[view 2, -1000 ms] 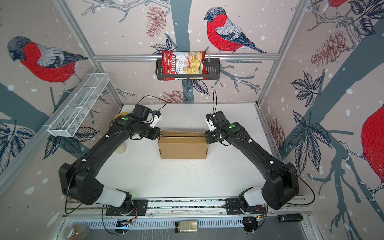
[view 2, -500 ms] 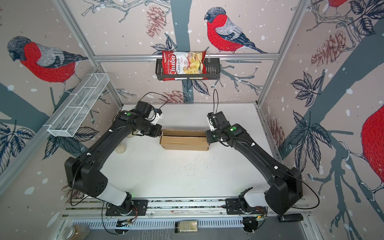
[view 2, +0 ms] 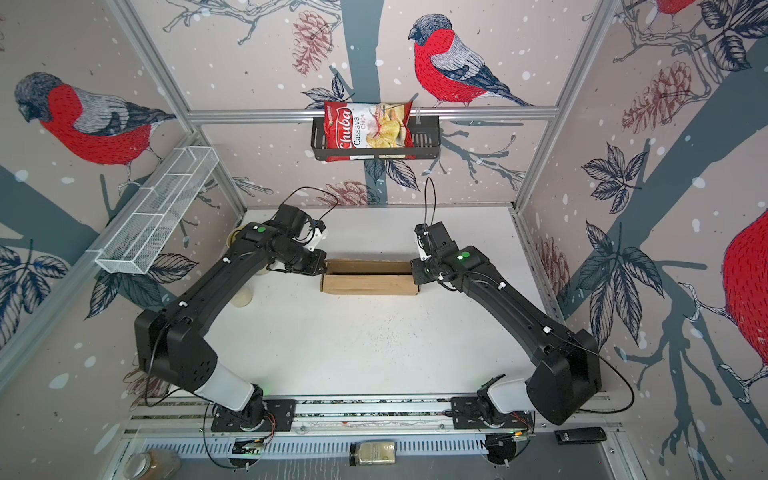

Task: Fold the paper box

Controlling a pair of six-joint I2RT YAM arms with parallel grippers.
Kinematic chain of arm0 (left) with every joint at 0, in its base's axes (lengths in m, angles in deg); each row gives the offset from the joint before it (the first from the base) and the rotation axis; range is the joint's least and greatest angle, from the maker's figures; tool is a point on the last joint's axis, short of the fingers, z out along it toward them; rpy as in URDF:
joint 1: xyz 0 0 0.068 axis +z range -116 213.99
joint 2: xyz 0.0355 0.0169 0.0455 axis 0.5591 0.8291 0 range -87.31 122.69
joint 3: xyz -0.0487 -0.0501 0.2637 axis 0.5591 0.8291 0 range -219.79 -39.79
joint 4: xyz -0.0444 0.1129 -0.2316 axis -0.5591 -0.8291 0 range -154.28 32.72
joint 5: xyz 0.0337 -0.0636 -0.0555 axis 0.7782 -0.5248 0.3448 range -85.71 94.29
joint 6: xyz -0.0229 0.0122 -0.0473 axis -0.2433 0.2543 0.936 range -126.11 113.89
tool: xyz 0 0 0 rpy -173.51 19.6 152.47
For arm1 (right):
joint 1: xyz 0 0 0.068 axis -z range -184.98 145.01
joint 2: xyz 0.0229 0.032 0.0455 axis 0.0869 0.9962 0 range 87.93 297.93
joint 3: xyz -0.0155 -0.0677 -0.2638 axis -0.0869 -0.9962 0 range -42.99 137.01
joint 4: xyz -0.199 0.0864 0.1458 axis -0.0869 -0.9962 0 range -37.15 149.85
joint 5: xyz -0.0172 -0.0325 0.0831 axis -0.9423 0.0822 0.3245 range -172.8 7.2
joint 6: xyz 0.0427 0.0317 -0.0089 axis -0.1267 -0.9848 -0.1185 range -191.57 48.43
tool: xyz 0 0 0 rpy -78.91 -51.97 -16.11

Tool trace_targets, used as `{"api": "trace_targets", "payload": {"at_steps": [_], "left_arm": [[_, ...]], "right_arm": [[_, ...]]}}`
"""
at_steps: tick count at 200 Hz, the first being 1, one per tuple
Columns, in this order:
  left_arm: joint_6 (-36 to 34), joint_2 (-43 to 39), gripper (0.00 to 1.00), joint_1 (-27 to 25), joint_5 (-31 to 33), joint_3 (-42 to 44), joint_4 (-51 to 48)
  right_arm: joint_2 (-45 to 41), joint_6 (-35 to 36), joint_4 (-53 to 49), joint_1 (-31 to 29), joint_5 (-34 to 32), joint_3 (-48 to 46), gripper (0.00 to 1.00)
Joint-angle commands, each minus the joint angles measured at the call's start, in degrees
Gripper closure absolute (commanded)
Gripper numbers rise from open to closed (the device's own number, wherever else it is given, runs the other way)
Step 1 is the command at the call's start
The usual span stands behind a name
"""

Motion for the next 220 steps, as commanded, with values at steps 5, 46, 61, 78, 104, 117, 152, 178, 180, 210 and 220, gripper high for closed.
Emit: {"api": "trace_targets", "payload": {"at_steps": [5, 46, 61, 78, 104, 117, 152, 178, 180, 210, 220], "left_arm": [[0.8, 0.6, 0.94, 0.0, -0.8, -0.3, 0.8], [0.6, 3.2, 0.95, 0.1, -0.9, -2.9, 0.4], [0.2, 4.2, 0.95, 0.0, -0.8, -4.0, 0.0], [-0.4, 5.3, 0.96, 0.1, -0.3, -5.1, -0.7], [-1.5, 7.0, 0.96, 0.3, 1.4, -7.5, -2.5], [-2.0, 7.8, 0.96, 0.6, 1.6, -8.6, -3.3], [-2.5, 8.5, 0.96, 0.9, 2.3, -9.6, -3.8], [-2.8, 8.4, 0.96, 1.3, 3.3, -9.4, -4.0], [-2.8, 8.3, 0.96, 1.4, 3.4, -9.3, -4.0], [-2.9, 8.0, 0.96, 2.0, 3.6, -9.4, -4.0], [-3.1, 8.1, 0.96, 2.1, 3.5, -9.5, -4.1]], "right_arm": [[1.0, -0.4, -0.9, 0.4, 2.9, 1.0, 1.0], [3.4, 0.5, -2.3, 1.8, 5.0, 3.2, 1.0], [4.4, 1.0, -2.8, 2.3, 5.2, 4.5, 1.0], [5.4, 1.4, -3.0, 3.1, 5.8, 5.6, 1.0], [6.7, 2.0, -3.0, 4.2, 6.5, 6.6, 1.0], [7.2, 2.2, -2.9, 4.6, 6.5, 6.9, 1.0], [8.1, 2.6, -3.0, 5.3, 6.5, 7.6, 1.0], [8.9, 2.7, -3.2, 5.5, 6.4, 8.1, 1.0], [9.0, 2.7, -3.1, 5.6, 6.4, 8.1, 1.0], [9.9, 2.9, -3.3, 5.9, 6.3, 8.8, 1.0], [10.1, 2.9, -3.3, 6.0, 6.2, 8.8, 1.0]]}}
